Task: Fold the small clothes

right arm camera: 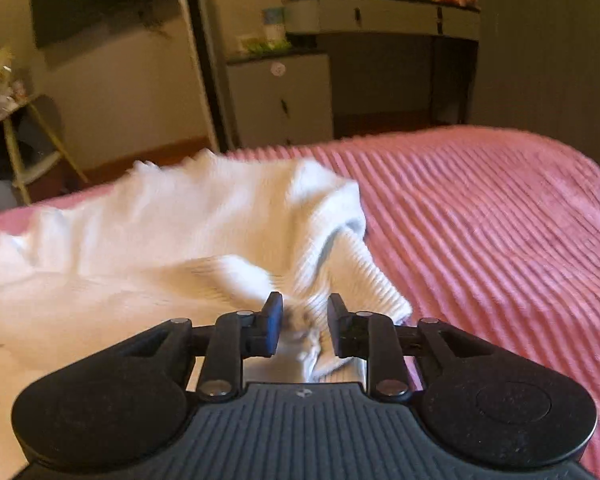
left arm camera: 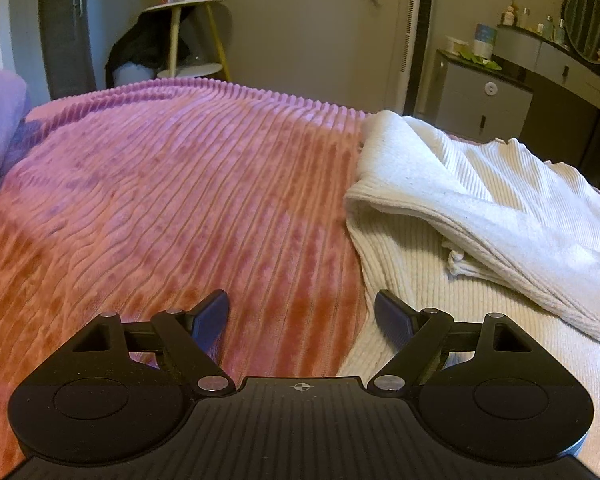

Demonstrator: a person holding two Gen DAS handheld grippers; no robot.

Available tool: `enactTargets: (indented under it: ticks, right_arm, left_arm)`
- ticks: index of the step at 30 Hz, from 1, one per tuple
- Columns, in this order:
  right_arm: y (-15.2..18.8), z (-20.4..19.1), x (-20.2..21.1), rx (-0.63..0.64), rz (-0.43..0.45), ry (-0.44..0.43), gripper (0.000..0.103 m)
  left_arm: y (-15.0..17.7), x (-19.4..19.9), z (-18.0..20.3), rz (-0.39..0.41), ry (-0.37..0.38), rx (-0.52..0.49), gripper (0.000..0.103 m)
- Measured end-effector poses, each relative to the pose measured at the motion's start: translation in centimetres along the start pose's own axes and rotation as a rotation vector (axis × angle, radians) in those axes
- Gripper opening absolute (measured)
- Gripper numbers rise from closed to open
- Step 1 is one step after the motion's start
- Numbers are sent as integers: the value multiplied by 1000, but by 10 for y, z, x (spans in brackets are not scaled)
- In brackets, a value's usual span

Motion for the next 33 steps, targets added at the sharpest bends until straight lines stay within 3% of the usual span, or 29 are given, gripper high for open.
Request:
enactTargets:
  ticks: [4, 7, 12, 15, 18, 24, 27, 30, 33]
  right_arm:
    - [28, 4, 61, 0, -10, -49, 40]
    - [64, 13, 99, -27, -68, -80, 46]
    - [120, 28, 135, -163, -168, -124, 50]
    - [141, 31, 148, -234, -192, -155, 53]
    - [153, 28, 158, -234, -197, -173, 57]
    - [161, 25, 166, -264, -232, -212, 59]
    - [164, 32, 160, -297, -276, -202, 59]
    - [168, 40, 161, -347, -305, -219, 59]
    - [172, 48, 163, -373, -323, -236, 58]
  left_arm:
    - [0, 13, -1, 5, 26, 14, 85]
    - [6, 31, -3, 10, 71, 8, 85]
    - [24, 49, -4, -106, 170, 75, 85]
    - [34, 60, -4, -115, 190, 39, 85]
    - [46, 72, -13, -141, 198, 25, 85]
    - [67, 88, -43, -244, 238, 100, 85]
    - [74, 90, -41, -300, 267, 59, 83]
    - [77, 98, -39, -320, 285, 26, 76]
    - [80, 103, -40, -349, 265, 16, 63]
Point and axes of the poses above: each gripper's, at about its wrist camera, not at the fingertips, and x roughly against the way its jaws point, z to its right, y to its underside, the point moved 5 cm from there along -x, roughly the way its jaws point, and after that the axes turned 6 degrees about -y, right-handed, at the moved point
